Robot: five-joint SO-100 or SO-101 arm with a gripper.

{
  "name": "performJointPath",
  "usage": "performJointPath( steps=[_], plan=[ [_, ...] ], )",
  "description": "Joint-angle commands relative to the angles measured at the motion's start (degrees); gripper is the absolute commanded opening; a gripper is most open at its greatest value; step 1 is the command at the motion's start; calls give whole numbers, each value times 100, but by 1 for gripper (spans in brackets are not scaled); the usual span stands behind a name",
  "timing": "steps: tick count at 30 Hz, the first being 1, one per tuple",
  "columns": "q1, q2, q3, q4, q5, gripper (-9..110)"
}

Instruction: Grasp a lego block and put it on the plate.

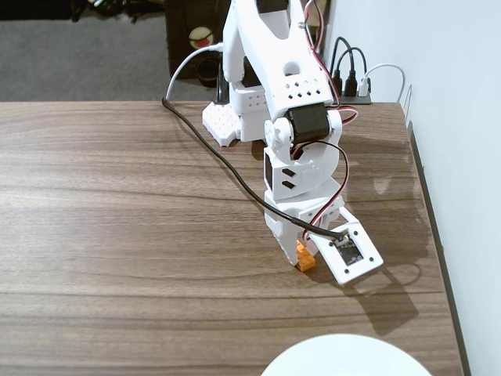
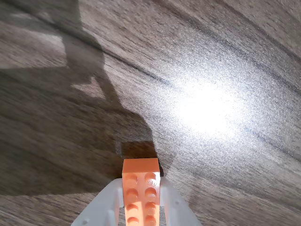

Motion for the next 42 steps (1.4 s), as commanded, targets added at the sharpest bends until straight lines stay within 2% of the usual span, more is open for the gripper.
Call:
performJointPath(
  steps=[1,11,18,42],
  plan=[
    [-62,246,-176,-70,123,7],
    [-132,1239,-281,-571,1028,7],
    [141,923,-976,-1257,1793,7],
    [316,-3103,-5687,-624,3463,7]
  ],
)
